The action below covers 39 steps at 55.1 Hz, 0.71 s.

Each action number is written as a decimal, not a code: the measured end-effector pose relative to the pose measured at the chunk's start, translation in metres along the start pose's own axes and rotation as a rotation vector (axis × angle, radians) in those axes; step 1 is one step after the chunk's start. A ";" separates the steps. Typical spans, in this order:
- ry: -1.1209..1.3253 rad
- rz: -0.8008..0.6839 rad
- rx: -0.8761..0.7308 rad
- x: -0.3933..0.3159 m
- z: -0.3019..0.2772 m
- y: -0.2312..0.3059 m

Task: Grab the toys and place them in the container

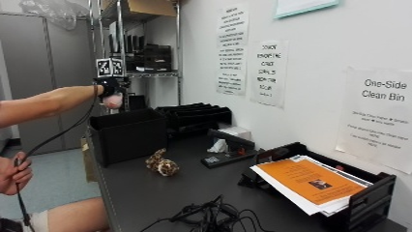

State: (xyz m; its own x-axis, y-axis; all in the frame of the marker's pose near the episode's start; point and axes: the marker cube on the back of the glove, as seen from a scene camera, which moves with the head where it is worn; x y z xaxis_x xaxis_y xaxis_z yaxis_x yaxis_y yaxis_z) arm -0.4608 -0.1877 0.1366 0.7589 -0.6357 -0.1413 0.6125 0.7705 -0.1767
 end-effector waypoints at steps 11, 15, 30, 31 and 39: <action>0.067 0.231 -0.349 0.019 0.017 0.024; 0.005 0.266 -0.356 0.026 0.016 0.027; 0.027 0.390 -0.286 0.067 -0.023 0.036; 0.032 0.401 -0.279 0.072 -0.027 0.041; 0.051 0.480 -0.232 0.120 -0.043 0.086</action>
State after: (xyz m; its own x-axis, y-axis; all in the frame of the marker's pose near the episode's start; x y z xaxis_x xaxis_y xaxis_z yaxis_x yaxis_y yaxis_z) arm -0.3267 -0.1993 0.0628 0.9265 -0.2205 -0.3049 0.1301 0.9481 -0.2903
